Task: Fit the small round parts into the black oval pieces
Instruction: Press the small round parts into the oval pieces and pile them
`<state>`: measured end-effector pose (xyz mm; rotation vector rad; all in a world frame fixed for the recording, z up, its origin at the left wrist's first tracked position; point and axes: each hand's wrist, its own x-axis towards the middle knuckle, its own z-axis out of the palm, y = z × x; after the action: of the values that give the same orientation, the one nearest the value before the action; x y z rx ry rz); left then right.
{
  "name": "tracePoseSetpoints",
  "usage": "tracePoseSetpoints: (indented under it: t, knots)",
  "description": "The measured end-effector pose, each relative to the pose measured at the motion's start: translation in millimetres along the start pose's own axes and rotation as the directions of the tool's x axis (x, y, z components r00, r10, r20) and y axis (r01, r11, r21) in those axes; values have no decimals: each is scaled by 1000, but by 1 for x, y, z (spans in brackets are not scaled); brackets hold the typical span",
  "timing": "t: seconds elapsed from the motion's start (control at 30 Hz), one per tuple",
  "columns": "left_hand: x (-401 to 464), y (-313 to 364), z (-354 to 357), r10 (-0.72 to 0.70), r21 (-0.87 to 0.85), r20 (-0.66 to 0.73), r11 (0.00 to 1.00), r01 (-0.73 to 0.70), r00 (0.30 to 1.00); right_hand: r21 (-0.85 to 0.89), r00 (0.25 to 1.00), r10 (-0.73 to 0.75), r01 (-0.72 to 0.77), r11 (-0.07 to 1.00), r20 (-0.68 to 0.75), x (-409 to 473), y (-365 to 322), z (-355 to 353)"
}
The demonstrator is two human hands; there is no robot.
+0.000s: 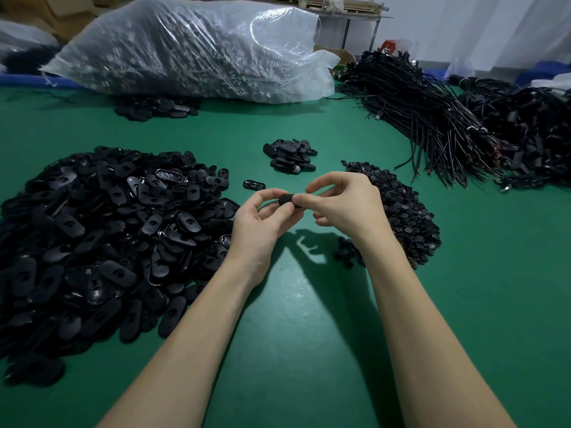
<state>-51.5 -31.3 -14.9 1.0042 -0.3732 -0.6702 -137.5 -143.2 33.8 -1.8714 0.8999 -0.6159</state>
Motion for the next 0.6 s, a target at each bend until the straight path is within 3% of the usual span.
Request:
tracePoseSetpoints:
  t: [0.2, 0.33, 0.6]
  knots:
    - [-1, 2, 0, -21, -16, 40, 1000, 22, 999, 254, 968, 77, -139, 957, 238, -3, 6, -8]
    - [0, 3, 0, -31, -2, 12, 1000, 31, 999, 207, 966, 18, -73, 975, 257, -1, 6, -14]
    - [2, 0, -2, -12, 17, -3, 1000, 12, 1000, 39, 988, -23, 18, 999, 151, -1, 3, -7]
